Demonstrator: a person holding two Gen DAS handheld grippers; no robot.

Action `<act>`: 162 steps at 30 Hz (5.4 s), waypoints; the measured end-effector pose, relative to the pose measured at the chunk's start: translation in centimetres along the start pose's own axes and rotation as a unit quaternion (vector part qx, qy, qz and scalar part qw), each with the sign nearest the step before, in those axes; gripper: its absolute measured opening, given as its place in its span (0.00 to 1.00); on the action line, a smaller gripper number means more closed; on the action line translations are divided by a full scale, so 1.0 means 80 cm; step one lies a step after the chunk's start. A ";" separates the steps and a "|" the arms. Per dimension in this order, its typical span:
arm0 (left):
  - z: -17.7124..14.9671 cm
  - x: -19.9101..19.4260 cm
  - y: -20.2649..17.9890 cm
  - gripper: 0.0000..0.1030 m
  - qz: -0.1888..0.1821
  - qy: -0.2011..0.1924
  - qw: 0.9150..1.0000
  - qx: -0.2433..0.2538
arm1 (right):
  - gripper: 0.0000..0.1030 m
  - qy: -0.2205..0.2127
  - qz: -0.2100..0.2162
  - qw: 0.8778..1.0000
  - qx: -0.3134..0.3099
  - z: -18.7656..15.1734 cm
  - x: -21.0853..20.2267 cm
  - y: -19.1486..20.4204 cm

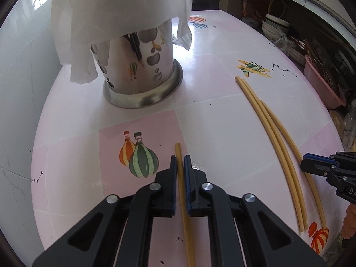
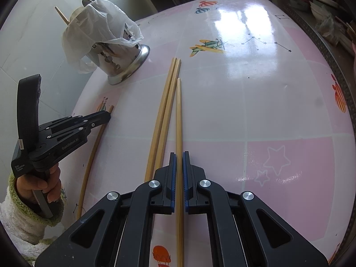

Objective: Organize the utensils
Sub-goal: 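Grasp one wooden chopstick with the left gripper while the right grasps another, then carry the chopstick into the holder with the left gripper while the right lifts its chopstick, then open the left gripper and lower the chopstick into the holder with the right gripper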

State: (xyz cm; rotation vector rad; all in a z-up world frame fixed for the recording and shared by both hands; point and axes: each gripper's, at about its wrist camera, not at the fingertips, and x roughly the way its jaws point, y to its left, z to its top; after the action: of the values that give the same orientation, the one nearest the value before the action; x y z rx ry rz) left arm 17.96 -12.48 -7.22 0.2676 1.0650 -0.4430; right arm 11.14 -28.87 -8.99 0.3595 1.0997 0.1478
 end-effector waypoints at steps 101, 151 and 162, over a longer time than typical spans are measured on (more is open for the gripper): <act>0.165 -0.259 0.116 0.05 -0.056 -0.429 0.893 -0.122 | 0.04 -0.234 0.029 0.972 -0.027 0.103 -0.189 0.045; 0.018 -0.242 0.164 0.77 -0.037 -0.347 0.923 -0.163 | 0.04 -0.335 0.090 0.928 -0.138 0.229 -0.253 0.161; -0.035 -0.236 0.163 0.85 -0.004 -0.328 0.934 -0.144 | 0.04 -0.323 0.079 0.926 -0.177 0.284 -0.173 0.214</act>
State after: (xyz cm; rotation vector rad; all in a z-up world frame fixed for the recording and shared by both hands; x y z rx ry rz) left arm 14.21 4.32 8.17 -0.1463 0.4614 -0.3396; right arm 26.15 -21.73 17.93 0.1485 0.3754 0.3392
